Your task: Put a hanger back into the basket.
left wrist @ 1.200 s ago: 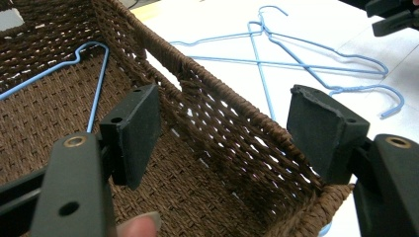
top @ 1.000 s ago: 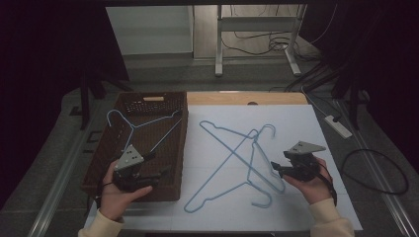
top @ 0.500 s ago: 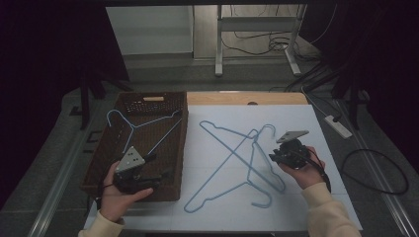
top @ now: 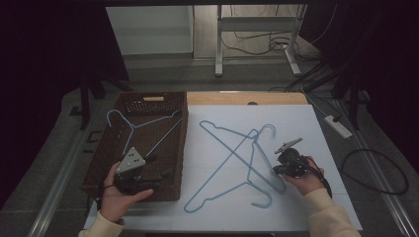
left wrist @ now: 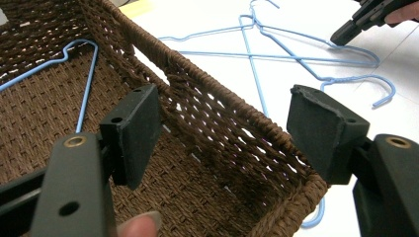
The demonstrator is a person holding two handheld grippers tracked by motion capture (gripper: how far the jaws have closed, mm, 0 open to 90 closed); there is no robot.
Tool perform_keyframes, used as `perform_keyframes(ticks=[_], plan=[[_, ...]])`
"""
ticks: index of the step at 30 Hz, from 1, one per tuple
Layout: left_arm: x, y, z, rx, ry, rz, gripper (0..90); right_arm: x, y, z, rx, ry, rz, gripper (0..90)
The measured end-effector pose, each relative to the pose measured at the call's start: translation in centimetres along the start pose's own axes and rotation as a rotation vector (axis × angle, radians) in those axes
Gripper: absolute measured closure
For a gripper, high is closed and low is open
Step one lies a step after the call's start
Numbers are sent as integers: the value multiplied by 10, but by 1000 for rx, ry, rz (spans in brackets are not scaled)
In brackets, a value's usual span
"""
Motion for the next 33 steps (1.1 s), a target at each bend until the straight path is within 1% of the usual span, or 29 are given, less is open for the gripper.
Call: perform_keyframes(ticks=[1, 3, 6, 7, 9, 10, 11, 12, 13, 15, 17, 21, 23, 27, 29, 31, 33], plan=[[0, 0, 0, 0, 0, 1, 293, 0, 0, -2, -6, -4, 7, 899], [0, 0, 0, -1, 1, 2, 292, 2, 1, -7, -35, 4, 29, 898], [0, 0, 0, 0, 1, 3, 293, 2, 2, -12, -46, 3, 35, 898], [0, 0, 0, 1, 0, 3, 292, 3, 3, -13, -57, 13, 45, 898], [0, 0, 0, -2, -1, 2, 292, 4, 4, -15, -77, 23, 68, 898], [0, 0, 0, -3, 0, 2, 292, 5, 2, -15, -93, 33, 102, 899], [0, 0, 0, -3, -1, 1, 293, 6, 1, -15, -92, 34, 111, 899], [0, 0, 0, -3, -1, 1, 292, 6, 1, -15, -92, 34, 111, 899], [0, 0, 0, -2, -2, 2, 292, 9, -4, -15, -100, 47, 138, 899], [0, 0, -1, -1, -1, 4, 292, 12, -8, -15, -104, 59, 167, 899], [0, -1, -1, 2, -3, 3, 292, 12, -10, -15, -100, 61, 174, 899], [-1, -1, -2, 2, -4, 2, 292, 12, -20, -18, -95, 60, 211, 899], [0, 0, -1, 1, -3, 1, 292, 11, -20, -19, -103, 63, 205, 899], [-1, 0, -1, 2, -3, 1, 292, 8, -17, -21, -122, 64, 212, 898], [-1, -1, -2, 3, -5, 2, 292, 7, -16, -22, -136, 70, 220, 898], [-1, -1, -2, 3, -6, 1, 292, 8, -14, -21, -153, 83, 215, 898], [-2, 0, -2, 2, -7, 0, 292, 9, -14, -21, -154, 89, 219, 898]])
Point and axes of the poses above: each handheld gripper's, and its own axes: x roughly backward along the jaws, z roughly out of its top, y roughly to its right, the point moved 5 cm from there along -x, roughly forward along the jaws, and after that the axes turned 11 degrees about y, right-handed, at the moved point
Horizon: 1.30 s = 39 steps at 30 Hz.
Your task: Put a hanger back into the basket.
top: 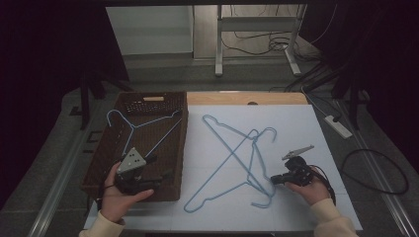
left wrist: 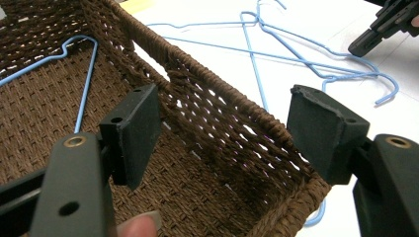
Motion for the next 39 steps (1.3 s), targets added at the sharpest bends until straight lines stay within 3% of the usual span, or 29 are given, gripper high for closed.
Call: perform_keyframes(ticks=[10, 16, 20, 22, 24, 26, 28, 32, 34, 36, 39], plan=[[0, 0, -1, 0, -2, 1, 292, -1, -9, 4, 10, -6, 17, 898], [-1, 0, -1, 1, -2, 1, 292, -2, -9, 10, 31, -2, -36, 865], [0, 0, -1, 1, -1, 0, 292, -8, -15, 18, 103, -26, -101, 725], [0, 0, -1, 0, 0, 1, 292, -8, -15, 19, 107, -21, -112, 698], [0, 0, -1, 1, 0, 1, 293, -6, -12, 23, 121, -9, -165, 641], [0, 0, -1, 1, 0, 0, 293, -6, -11, 24, 119, -9, -176, 637], [0, 0, -1, 0, -1, -1, 293, -8, -8, 24, 112, -34, -200, 631], [0, 1, 0, -1, 0, -2, 293, -18, -5, 22, 99, -92, -203, 669], [0, 0, 0, -3, 0, -2, 293, -21, -7, 23, 124, -130, -225, 740], [0, 0, 0, -1, 1, -2, 292, -21, -8, 23, 116, -145, -229, 835], [0, 0, -1, -1, 0, -2, 292, -22, -10, 24, 85, -167, -228, 849]])
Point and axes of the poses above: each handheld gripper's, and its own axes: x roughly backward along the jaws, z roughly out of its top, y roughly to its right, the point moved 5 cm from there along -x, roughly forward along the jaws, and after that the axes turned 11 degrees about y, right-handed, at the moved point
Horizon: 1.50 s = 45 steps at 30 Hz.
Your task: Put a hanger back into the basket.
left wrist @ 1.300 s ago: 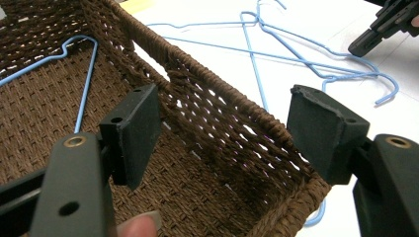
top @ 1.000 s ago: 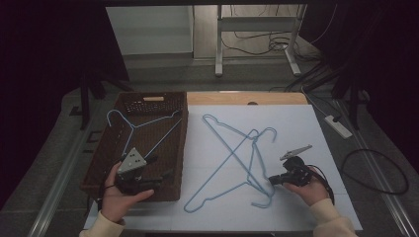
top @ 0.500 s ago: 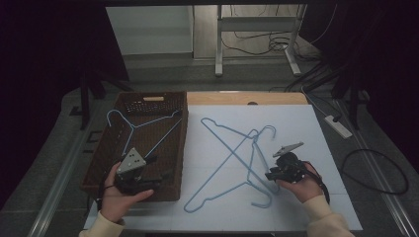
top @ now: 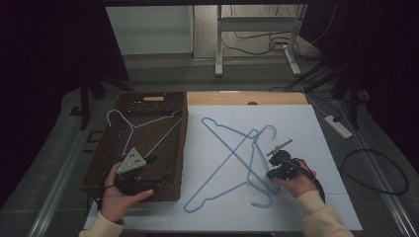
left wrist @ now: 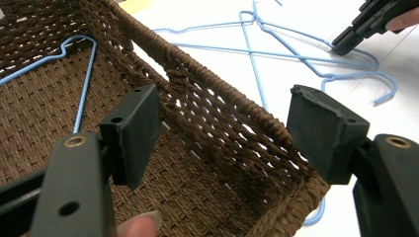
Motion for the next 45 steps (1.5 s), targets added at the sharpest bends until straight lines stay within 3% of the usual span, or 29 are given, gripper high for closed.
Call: perform_keyframes(ticks=[4, 9, 18, 25, 32, 37, 40, 42, 44, 45], plan=[[1, 0, 1, -1, 4, 0, 292, 3, -1, 2, -37, 8, 10, 852], [2, -1, 2, -2, 8, 3, 292, 17, -6, 6, -79, 42, 58, 852], [2, 0, 2, -4, 9, 0, 292, 33, -38, -4, -104, 70, 109, 854], [2, 1, 2, -6, 8, -4, 292, 33, -66, -16, -83, 63, 142, 839], [1, 3, 2, -11, 4, -8, 293, 20, -92, -28, -47, 36, 176, 816], [1, 3, 1, -11, 2, -8, 293, 18, -100, -27, -24, 28, 182, 797], [1, 2, 1, -12, 1, -6, 293, 17, -104, -26, -8, 29, 195, 705], [1, 2, 1, -9, 2, -6, 294, 24, -104, -19, 16, 64, 180, 606], [1, 2, 1, -9, 4, -5, 294, 31, -97, -10, 32, 114, 175, 565], [1, 2, 1, -9, 4, -5, 294, 31, -97, -10, 32, 114, 175, 565]])
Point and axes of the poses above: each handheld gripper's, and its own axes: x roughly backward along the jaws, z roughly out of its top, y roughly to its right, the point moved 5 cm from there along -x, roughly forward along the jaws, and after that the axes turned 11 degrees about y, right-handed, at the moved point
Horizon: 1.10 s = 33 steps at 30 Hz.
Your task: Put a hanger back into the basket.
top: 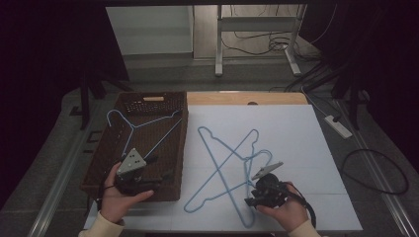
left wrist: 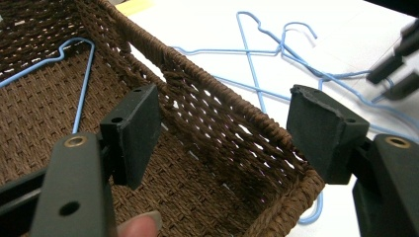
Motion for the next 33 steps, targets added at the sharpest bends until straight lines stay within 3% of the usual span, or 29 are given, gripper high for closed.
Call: perform_keyframes(ticks=[1, 4, 5, 6, 7, 12, 16, 19, 24, 27, 29, 33], plan=[[0, 0, 0, -2, 1, 0, 294, 7, 13, 14, 39, 45, -24, 515], [0, 0, 0, -3, 1, 0, 294, 11, 33, 35, 72, 76, -49, 480], [0, 0, 0, -3, 1, 0, 294, 11, 33, 35, 72, 76, -49, 480], [0, 0, 0, 0, 0, 1, 294, 7, 47, 49, 84, 82, -62, 475], [0, 0, 0, -1, -1, 0, 294, 5, 51, 54, 96, 78, -63, 476], [0, -1, -1, -3, -4, 1, 294, -14, 70, 78, 149, 30, -73, 495], [0, -1, -1, -4, -5, 0, 294, -42, 80, 95, 228, -54, -48, 488], [0, -1, -1, -4, -6, -2, 294, -66, 88, 104, 261, -115, -45, 492], [-1, -1, -2, -5, -6, -2, 294, -83, 92, 108, 261, -162, -46, 542], [-1, -1, -2, -5, -7, -4, 294, -96, 92, 109, 254, -241, -37, 602], [-1, -1, -2, -7, -7, -3, 294, -98, 91, 109, 252, -254, -41, 622], [-1, -1, -2, -6, -6, -2, 295, -104, 89, 110, 180, -317, -72, 737]])
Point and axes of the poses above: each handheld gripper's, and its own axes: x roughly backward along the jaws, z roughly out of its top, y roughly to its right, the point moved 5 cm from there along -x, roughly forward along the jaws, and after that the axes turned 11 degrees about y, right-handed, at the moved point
